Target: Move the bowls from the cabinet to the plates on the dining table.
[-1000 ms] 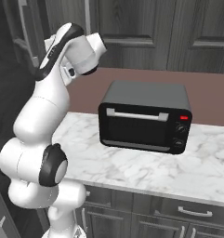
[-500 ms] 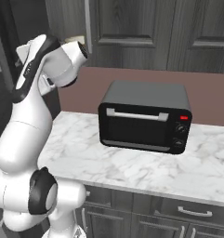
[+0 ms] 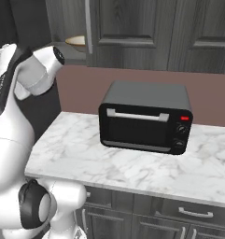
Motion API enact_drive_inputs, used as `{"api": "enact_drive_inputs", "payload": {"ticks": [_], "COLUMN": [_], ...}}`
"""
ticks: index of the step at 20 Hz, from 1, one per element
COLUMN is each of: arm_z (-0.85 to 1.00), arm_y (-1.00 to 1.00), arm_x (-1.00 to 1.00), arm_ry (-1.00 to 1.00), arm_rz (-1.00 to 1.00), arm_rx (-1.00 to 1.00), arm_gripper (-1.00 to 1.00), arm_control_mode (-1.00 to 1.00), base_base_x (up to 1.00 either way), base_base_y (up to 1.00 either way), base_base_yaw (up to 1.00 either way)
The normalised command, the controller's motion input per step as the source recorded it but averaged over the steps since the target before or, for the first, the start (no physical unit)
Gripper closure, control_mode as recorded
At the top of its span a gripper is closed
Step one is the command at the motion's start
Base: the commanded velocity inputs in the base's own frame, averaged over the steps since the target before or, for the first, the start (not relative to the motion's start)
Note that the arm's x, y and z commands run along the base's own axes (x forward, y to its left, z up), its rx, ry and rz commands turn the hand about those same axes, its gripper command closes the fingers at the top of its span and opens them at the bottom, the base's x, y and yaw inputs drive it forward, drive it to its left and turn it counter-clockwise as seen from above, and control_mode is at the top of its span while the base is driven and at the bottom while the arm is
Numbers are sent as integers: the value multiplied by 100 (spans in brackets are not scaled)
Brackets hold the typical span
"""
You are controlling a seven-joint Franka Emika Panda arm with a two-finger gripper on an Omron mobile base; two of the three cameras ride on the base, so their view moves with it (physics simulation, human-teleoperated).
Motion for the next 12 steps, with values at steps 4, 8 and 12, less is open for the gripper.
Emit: {"api": "enact_drive_inputs", "payload": {"ticks": [4, 8, 12], "arm_z": [-14, -8, -3], "arm_y": [91, 66, 14], "arm_x": [-16, -15, 0], "arm_ry": [-9, -9, 2], "arm_rz": [0, 0, 0], "arm_rx": [-3, -4, -5], "arm_gripper": [-100, -100, -100], "arm_control_mode": [-100, -100, -100], "base_base_x": [0, 0, 0], "base_base_y": [0, 0, 0], "base_base_yaw": [0, 0, 0]}}
